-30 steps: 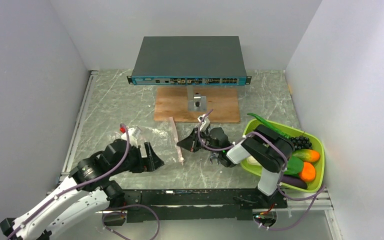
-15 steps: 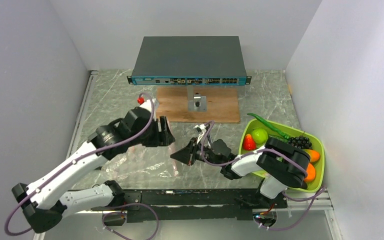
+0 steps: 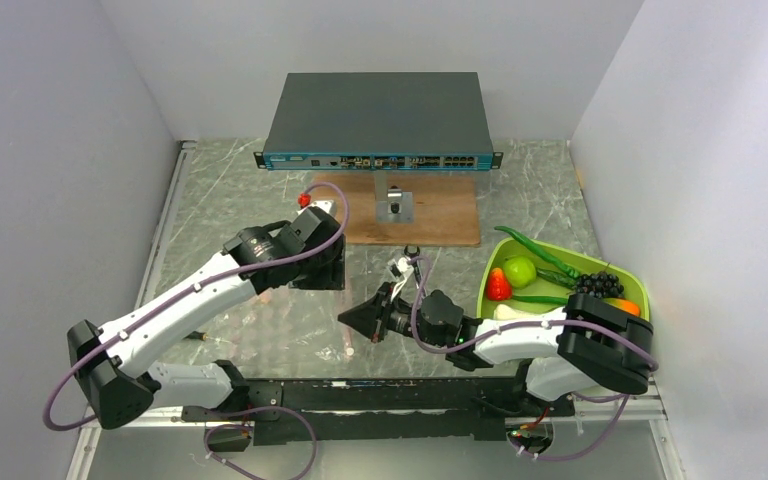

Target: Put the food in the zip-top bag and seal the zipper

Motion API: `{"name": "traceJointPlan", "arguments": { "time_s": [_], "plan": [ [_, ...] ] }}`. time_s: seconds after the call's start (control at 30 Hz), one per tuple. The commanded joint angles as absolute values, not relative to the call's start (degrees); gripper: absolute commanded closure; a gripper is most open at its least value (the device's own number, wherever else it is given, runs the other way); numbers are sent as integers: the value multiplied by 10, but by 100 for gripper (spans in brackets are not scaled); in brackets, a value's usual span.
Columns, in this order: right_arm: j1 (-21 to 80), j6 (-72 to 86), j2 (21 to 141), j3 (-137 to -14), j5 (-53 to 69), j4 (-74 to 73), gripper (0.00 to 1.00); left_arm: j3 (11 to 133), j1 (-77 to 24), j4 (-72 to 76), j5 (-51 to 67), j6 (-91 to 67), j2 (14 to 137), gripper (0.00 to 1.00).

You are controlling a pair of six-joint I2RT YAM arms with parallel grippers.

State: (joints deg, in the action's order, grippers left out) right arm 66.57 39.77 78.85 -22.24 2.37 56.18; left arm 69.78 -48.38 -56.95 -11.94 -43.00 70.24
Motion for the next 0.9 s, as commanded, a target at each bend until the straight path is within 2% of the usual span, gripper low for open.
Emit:
{"name": "traceJointPlan", "arguments": {
  "time_s": [0.0,0.07,0.33,0.57,0.67,0.77,0.87],
  "plan": [
    [672,369,771,-245,-20,547,100,707,-492,-574,-143,-446,709,39],
    [678,362,767,-250,-28,538,100,711,-501,-584,-151,-447,720,44],
    [702,339,764,-270,-61,503,100,736,-533,-628,-193,-455,758,35],
    [716,340,752,-273,-78,504,100,704,-534,-595,-171,-447,761,40],
    [718,338,751,-277,-80,504,100,696,-534,-582,-173,-441,756,52],
    [718,345,747,-278,-82,490,100,690,-534,-566,-168,-431,735,78],
    [718,351,732,-275,-94,448,100,677,-534,-556,-175,-432,702,99]
  ]
}}
